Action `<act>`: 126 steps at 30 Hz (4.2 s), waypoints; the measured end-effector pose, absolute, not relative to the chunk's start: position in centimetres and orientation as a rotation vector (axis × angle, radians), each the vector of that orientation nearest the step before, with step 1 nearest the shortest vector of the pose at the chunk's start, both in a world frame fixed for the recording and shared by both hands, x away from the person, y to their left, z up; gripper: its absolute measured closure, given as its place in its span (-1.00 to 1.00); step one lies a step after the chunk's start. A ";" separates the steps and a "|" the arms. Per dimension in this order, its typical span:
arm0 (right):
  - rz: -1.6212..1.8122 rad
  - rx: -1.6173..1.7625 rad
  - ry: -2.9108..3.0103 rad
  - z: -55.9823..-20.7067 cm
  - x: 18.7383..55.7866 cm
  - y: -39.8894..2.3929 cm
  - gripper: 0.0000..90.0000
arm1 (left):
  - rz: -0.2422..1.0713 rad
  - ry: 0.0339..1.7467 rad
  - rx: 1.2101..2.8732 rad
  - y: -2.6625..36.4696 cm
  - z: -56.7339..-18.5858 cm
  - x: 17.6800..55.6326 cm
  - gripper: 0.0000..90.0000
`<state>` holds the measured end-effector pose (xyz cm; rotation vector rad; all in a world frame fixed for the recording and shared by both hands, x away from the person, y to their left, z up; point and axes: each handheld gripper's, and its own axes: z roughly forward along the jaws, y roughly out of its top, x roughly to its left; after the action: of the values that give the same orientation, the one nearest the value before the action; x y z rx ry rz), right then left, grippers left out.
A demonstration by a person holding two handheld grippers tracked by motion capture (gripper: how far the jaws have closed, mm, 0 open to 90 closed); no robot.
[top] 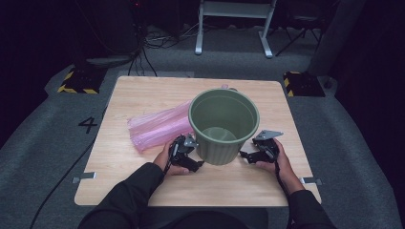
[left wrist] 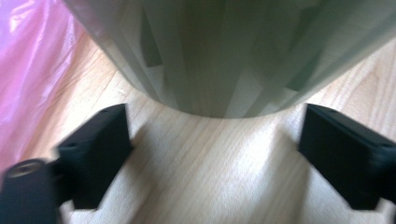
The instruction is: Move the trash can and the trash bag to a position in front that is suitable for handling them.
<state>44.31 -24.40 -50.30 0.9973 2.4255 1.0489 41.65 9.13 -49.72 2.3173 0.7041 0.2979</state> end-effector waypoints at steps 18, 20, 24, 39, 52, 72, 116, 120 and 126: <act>1.050 0.994 2.426 -50.3 44.3 -24.4 -0.67 | 0.614 0.823 2.176 14.9 -45.7 42.4 -0.56; 1.051 0.995 2.426 -50.3 44.3 -24.4 -0.67 | 0.588 0.854 2.165 15.8 -45.7 42.9 -0.56; 1.050 0.994 2.427 -50.3 44.3 -24.4 -0.67 | 0.585 0.900 2.162 16.9 -46.2 43.8 -0.54; 1.052 0.996 2.425 -50.3 44.3 -24.4 -0.67 | 0.555 1.072 2.262 22.2 -48.3 44.5 0.62; 1.052 0.998 2.423 -50.3 44.3 -24.4 -0.67 | 0.543 1.223 2.063 26.5 -47.3 42.1 -0.68; 1.053 1.000 2.423 -50.3 44.3 -24.4 -0.67 | 0.549 0.888 2.218 15.4 -45.5 44.6 -0.65; 1.053 0.998 2.422 -50.3 44.3 -24.4 -0.67 | 0.592 1.088 2.169 18.4 -48.3 49.1 0.96; 1.053 0.999 2.422 -50.3 44.3 -24.4 -0.67 | 0.585 1.089 2.179 18.7 -48.3 48.9 0.97; 1.053 0.998 2.423 -50.3 44.3 -24.4 -0.66 | 0.594 1.066 2.240 18.9 -48.5 47.8 0.94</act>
<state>44.28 -24.38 -50.34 0.9976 2.4225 1.0533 47.83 18.88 -48.46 2.2400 1.0656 0.5941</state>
